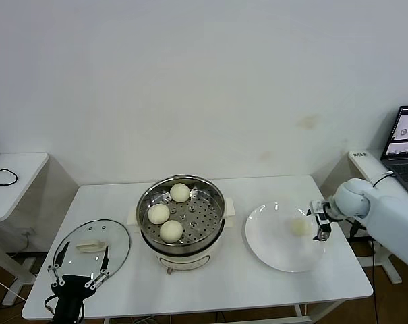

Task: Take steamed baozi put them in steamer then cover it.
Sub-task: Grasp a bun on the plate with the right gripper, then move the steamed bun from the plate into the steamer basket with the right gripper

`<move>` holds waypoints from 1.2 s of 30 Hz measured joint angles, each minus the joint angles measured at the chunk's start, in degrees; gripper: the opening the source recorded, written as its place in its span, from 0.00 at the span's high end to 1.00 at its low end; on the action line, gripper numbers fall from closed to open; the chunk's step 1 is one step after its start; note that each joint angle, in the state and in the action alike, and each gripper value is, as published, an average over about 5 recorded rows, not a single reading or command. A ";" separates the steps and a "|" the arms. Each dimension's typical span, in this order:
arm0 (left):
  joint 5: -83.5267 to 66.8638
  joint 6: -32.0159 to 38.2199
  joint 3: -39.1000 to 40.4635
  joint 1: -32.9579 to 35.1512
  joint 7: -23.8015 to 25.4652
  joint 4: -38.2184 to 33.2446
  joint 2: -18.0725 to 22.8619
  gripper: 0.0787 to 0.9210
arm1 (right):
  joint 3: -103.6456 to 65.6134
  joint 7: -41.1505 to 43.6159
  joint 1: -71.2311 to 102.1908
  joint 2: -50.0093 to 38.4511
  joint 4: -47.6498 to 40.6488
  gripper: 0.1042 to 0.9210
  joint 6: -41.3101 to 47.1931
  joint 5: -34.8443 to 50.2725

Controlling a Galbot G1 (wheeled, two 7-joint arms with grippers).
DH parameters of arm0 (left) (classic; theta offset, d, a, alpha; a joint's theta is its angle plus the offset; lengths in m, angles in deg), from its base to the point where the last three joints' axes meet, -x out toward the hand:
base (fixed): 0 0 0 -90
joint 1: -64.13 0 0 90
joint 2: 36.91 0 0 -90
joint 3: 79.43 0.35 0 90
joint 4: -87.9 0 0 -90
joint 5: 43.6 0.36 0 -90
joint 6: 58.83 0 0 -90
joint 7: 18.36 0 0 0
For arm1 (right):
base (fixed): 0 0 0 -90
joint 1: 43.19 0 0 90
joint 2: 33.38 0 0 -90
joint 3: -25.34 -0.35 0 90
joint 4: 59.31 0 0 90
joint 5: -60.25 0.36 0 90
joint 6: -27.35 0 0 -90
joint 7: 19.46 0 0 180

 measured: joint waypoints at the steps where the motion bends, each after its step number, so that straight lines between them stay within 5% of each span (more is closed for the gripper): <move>1: 0.02 0.00 -0.03 0.03 0.00 -0.01 0.03 0.12 | -0.45 -0.05 0.26 0.61 -0.87 0.12 -0.17 -0.26; 15: 0.03 -0.09 -0.31 -0.11 0.09 0.10 0.39 0.12 | -3.63 0.42 2.72 6.84 -8.80 0.21 -0.98 -2.91; 26: -0.01 -0.10 -0.57 -0.04 0.08 0.30 0.30 0.12 | -4.26 1.57 2.79 8.77 -10.85 0.41 -0.93 -3.49; 36: -0.04 -0.09 -0.63 -0.18 0.07 0.15 0.06 0.12 | -1.83 3.43 -1.11 7.24 -8.51 0.42 0.52 -0.75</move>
